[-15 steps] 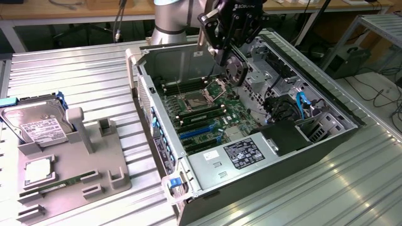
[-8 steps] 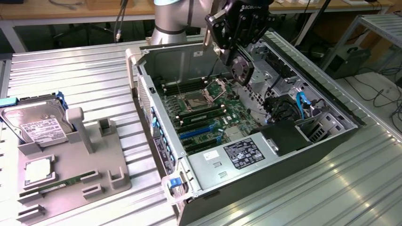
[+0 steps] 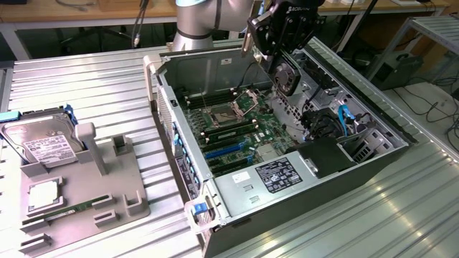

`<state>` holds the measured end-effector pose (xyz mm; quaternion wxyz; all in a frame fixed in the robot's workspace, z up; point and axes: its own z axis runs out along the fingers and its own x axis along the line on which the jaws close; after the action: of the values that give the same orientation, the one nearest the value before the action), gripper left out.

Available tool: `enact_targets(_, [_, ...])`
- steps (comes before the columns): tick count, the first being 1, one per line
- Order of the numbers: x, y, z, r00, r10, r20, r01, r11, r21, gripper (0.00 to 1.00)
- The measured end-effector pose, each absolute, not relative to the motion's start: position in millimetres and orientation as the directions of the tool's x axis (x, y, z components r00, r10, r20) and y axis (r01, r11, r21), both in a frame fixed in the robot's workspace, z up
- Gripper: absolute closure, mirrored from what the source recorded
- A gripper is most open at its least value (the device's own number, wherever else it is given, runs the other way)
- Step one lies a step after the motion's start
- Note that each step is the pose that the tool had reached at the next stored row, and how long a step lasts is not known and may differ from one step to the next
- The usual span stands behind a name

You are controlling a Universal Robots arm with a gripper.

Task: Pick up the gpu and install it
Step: 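Pick up the gpu and move the gpu toward the slot, then insert the gpu into the slot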

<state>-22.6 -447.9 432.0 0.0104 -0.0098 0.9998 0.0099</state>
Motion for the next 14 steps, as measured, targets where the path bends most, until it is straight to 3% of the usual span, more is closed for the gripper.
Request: enact_targets(14, [-22.6, -447.9, 432.0, -1.0, -0.019, -0.021, -0.02, 1.0, 0.02, 0.72])
